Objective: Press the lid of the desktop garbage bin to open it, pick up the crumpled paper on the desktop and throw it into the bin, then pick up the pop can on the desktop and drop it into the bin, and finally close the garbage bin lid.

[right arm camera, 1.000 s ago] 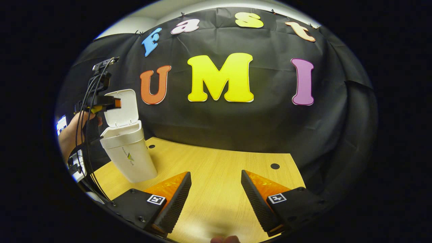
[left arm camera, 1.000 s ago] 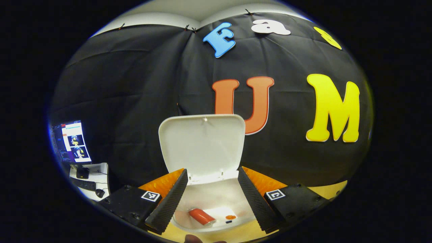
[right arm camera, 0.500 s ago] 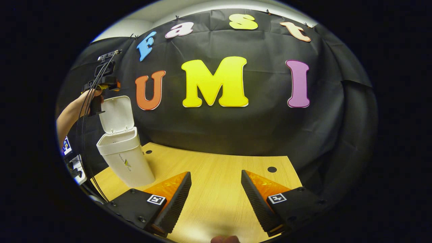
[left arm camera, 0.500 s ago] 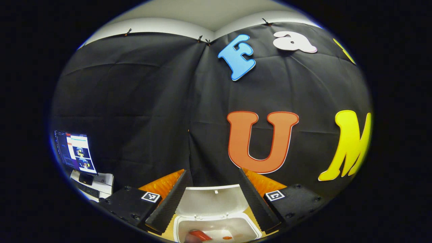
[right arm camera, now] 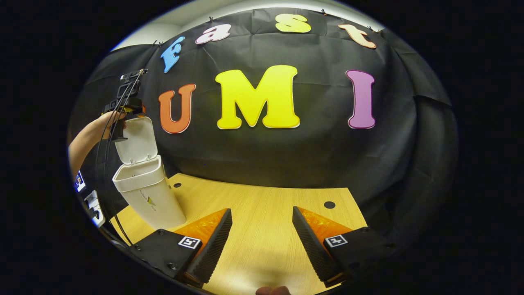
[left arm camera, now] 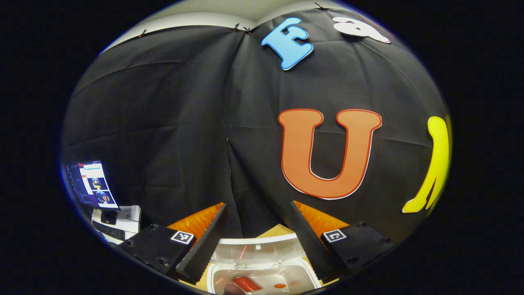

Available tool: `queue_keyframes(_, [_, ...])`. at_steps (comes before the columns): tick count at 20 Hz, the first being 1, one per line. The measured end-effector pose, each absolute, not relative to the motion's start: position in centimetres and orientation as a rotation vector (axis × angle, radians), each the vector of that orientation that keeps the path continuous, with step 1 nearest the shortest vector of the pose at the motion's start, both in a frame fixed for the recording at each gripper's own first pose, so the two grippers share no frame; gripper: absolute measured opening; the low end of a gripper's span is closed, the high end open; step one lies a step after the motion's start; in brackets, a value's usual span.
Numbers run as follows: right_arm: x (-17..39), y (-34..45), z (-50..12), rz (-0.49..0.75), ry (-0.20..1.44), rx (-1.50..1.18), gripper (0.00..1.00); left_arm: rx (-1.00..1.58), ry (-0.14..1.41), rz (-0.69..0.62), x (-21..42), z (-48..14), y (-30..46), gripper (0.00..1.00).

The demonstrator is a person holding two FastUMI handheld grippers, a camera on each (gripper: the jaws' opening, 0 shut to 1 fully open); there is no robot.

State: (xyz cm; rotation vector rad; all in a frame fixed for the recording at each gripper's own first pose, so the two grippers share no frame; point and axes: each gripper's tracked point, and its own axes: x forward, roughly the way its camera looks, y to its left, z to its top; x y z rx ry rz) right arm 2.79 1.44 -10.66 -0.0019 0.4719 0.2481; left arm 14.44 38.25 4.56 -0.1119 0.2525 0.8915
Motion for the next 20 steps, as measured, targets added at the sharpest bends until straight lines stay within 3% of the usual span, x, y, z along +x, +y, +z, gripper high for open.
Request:
queue_keyframes(12, [1.5, 1.8, -9.2, 0.378, 0.427, 0.002, 0.94, -0.168, 0.235, 0.871, 6.3, -0.5, 27.9, 0.95])
queue_keyframes(20, [-0.2, -0.5, -9.9, 0.346, 0.45, -0.019, 0.94, -0.138, 0.347, 0.87, 3.7, -8.2, 24.2, 0.94])
